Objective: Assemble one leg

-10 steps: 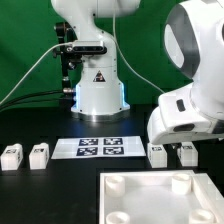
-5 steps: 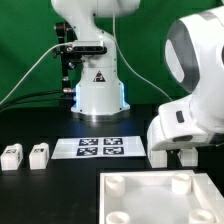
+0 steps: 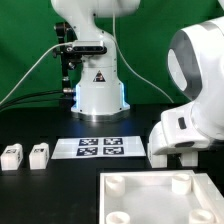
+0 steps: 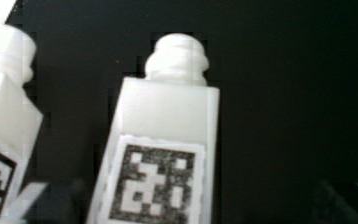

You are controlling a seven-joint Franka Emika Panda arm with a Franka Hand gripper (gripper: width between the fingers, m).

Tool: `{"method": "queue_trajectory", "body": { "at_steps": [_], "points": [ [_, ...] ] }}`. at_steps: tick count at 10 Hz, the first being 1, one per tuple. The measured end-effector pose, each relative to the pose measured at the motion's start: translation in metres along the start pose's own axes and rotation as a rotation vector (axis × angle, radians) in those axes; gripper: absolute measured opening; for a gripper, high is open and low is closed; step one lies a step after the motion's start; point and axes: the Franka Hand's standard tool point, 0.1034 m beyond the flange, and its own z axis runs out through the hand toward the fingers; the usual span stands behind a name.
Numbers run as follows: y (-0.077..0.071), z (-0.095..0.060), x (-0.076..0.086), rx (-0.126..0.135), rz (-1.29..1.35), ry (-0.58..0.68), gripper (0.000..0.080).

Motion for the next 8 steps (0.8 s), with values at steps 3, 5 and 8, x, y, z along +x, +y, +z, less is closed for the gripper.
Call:
{"method": "queue_trajectory", "body": {
  "at_steps": [3, 5, 8],
  "points": [
    [0.0000, -0.0001, 0.0000, 0.000, 0.000, 0.000, 0.0290],
    [0.0000, -0.0001, 0.0000, 0.000, 0.000, 0.000, 0.0290],
    [0.0000, -0.0001, 0.0000, 0.000, 0.000, 0.000, 0.0290]
  ]
}}
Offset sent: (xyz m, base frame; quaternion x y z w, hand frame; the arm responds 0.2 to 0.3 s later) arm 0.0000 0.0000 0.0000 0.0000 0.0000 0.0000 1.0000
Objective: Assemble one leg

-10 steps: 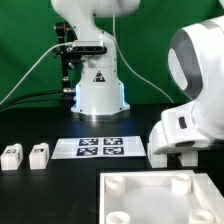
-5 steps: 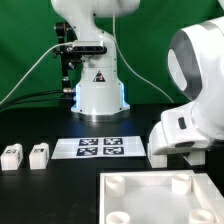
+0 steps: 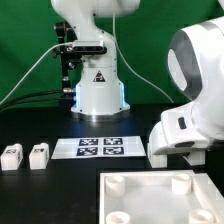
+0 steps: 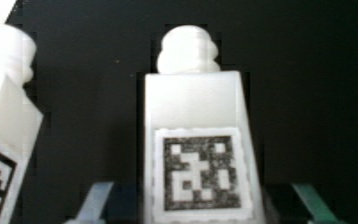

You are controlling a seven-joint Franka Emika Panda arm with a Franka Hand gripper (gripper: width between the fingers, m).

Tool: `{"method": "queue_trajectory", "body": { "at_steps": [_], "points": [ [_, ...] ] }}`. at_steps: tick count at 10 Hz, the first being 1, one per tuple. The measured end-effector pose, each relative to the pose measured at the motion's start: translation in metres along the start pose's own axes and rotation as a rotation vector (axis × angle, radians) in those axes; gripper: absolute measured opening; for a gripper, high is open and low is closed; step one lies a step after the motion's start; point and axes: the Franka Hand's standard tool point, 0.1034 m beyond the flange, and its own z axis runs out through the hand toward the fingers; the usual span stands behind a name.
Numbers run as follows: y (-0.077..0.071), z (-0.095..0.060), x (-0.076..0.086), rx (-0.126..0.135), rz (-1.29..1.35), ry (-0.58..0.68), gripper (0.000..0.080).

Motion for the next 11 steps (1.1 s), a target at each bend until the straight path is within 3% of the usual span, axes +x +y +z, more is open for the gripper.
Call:
{"method": "queue_trajectory", "body": {
  "at_steps": [3, 4, 6, 8, 9, 11],
  "points": [
    [0.001, -0.002, 0.000, -0.001, -0.004, 0.002, 0.0290],
    [0.005, -0.017, 0.002, -0.010, -0.040, 0.026, 0.0290],
    [0.020, -0.057, -0.003, -0.004, -0.089, 0.092, 0.0290],
    [0.039, -0.113, -0.006, 0.009, -0.120, 0.296, 0.0291],
    [0.050, -0.131, -0.014, 0.011, -0.118, 0.373, 0.0291],
    [0.062, -0.168, -0.010, 0.036, -0.114, 0.579, 0.0291]
  ]
}}
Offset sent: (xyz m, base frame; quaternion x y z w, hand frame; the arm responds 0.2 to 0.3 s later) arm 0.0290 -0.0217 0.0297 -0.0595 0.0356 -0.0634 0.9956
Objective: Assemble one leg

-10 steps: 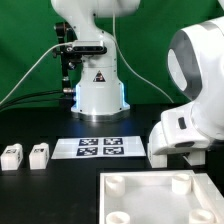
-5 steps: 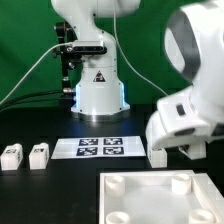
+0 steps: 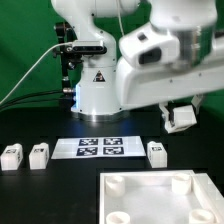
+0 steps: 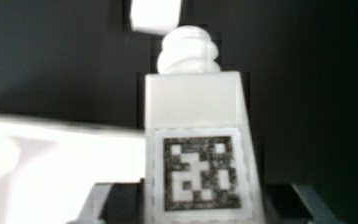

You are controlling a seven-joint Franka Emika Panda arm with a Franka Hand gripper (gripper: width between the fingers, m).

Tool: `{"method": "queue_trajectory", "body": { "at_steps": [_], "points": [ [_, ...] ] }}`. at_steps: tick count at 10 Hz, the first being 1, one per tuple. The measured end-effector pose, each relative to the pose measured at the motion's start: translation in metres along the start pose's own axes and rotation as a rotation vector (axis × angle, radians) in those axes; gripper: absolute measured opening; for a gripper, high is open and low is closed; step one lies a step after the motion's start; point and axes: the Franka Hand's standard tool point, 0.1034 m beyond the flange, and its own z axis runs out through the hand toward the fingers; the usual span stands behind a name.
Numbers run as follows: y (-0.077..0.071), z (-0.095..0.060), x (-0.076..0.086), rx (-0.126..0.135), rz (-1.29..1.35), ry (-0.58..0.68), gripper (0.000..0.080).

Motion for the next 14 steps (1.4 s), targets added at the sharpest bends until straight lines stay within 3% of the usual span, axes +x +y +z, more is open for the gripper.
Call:
{"method": "queue_trajectory", "body": {
  "at_steps": [3, 4, 5, 7, 8, 9, 10, 12, 14],
  "points": [
    [0.003, 0.008, 0.002, -0.031, -0.006, 0.291, 0.0291],
    [0.006, 0.006, 0.008, -0.039, -0.008, 0.404, 0.0291],
    [0.016, 0.001, 0.025, -0.050, -0.024, 0.490, 0.0291],
    [0.051, -0.044, 0.073, -0.089, -0.050, 0.729, 0.0291],
    [0.054, -0.055, 0.085, -0.102, -0.039, 0.870, 0.0291],
    [0.056, -0.046, 0.084, -0.110, -0.039, 0.928, 0.0291],
    [0.058, -0.030, 0.080, -0.100, -0.034, 0.870, 0.0291],
    [0.057, -0.036, 0.083, -0.098, -0.037, 0.861, 0.0291],
    [0.053, -0.032, 0.083, -0.094, -0.039, 0.858, 0.0291]
  ]
}}
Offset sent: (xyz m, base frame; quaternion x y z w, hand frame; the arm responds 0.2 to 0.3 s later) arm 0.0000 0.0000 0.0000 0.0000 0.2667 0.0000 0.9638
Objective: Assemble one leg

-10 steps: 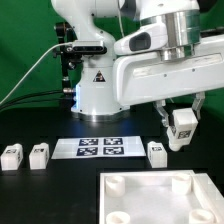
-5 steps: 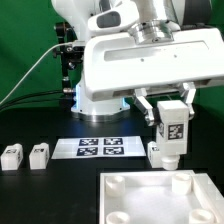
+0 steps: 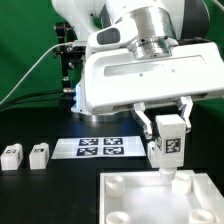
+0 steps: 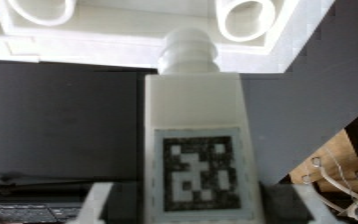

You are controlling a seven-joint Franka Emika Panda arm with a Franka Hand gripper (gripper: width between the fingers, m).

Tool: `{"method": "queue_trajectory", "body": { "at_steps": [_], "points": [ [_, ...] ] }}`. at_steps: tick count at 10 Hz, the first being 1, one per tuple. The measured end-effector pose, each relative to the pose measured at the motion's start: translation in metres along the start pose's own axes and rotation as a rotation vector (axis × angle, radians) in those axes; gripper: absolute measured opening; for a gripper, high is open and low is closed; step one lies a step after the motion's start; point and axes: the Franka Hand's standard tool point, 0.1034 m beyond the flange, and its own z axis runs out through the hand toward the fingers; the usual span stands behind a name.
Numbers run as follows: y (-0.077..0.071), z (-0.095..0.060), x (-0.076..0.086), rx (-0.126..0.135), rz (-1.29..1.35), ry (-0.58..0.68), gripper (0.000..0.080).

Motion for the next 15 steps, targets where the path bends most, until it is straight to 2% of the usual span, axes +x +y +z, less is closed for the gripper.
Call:
{"method": "queue_trajectory", "body": {
  "at_steps": [1, 2, 3, 5, 7, 10, 15],
  "points": [
    [-0.014, 0.008, -0.007, 0.018, -0.005, -0.002, 0.0291],
    [-0.019, 0.017, -0.010, 0.032, -0.004, -0.026, 0.0291],
    [-0.015, 0.026, -0.005, 0.032, 0.010, -0.017, 0.0291],
    [-0.023, 0.036, -0.009, 0.044, 0.009, -0.030, 0.0291],
    [-0.026, 0.046, -0.009, 0.050, 0.014, -0.032, 0.0291],
    [-0.034, 0.051, -0.006, 0.059, 0.007, -0.028, 0.0291],
    [-0.030, 0.053, -0.010, 0.055, 0.008, -0.027, 0.0291]
  ]
}}
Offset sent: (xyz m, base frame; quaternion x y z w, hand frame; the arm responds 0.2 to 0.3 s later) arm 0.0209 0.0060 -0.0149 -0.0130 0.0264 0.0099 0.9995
